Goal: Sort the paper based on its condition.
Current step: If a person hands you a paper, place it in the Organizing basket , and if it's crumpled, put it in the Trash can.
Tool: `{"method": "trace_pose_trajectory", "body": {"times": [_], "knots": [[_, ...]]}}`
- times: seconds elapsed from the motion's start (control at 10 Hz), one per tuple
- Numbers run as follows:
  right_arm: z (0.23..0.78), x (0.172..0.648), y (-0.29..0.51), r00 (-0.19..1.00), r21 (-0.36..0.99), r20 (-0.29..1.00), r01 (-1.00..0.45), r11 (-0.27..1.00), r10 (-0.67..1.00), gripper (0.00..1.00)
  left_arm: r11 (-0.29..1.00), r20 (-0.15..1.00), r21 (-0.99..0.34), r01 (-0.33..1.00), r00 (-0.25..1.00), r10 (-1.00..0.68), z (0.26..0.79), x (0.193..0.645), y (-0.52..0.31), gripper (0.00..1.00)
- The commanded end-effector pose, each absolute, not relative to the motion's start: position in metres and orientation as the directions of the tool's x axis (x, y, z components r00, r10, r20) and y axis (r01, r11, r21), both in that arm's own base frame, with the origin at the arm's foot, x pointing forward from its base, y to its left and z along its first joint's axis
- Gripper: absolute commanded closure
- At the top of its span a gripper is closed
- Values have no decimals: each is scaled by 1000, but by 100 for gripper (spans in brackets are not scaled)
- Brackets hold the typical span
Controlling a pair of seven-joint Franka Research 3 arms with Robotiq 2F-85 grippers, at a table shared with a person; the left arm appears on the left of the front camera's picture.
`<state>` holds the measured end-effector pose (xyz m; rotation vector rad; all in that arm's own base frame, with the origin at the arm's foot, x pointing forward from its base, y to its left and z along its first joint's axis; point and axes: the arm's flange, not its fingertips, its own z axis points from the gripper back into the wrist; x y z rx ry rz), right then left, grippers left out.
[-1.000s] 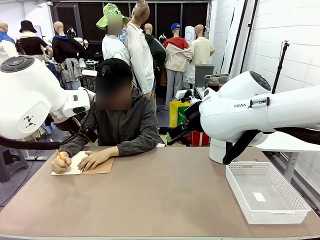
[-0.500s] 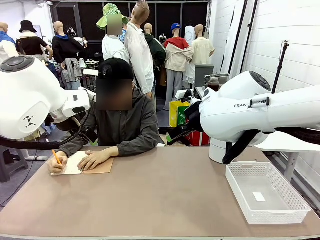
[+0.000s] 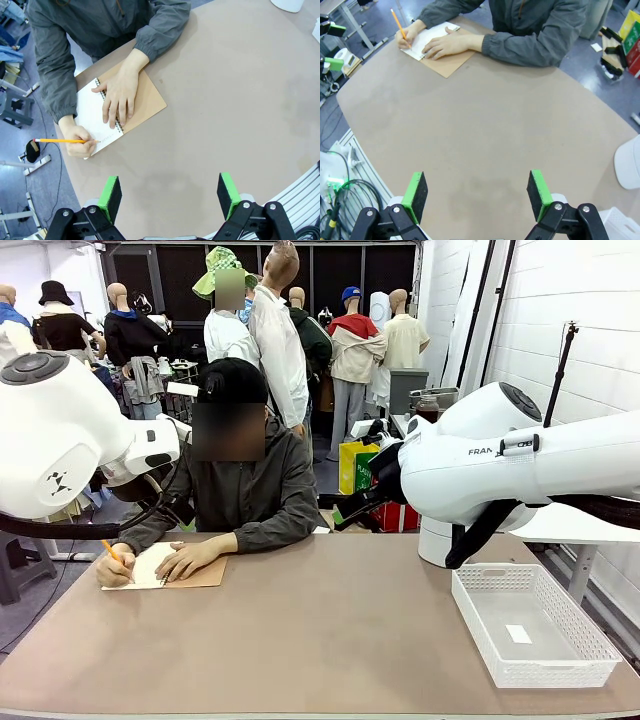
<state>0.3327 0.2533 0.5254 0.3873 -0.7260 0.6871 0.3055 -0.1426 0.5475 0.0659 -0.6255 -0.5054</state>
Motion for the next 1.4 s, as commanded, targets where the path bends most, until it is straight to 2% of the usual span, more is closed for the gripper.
{"method": "trace_pose_trajectory", "body": {"times": [0.0,1.3], "knots": [[527,334,253,557,99,707,-688,719,436,0,872,538,211,443,692,-481,547,306,-141,0],[527,334,253,557,99,707,-688,719,436,0,872,538,211,443,692,-481,547,306,-141,0]]}}
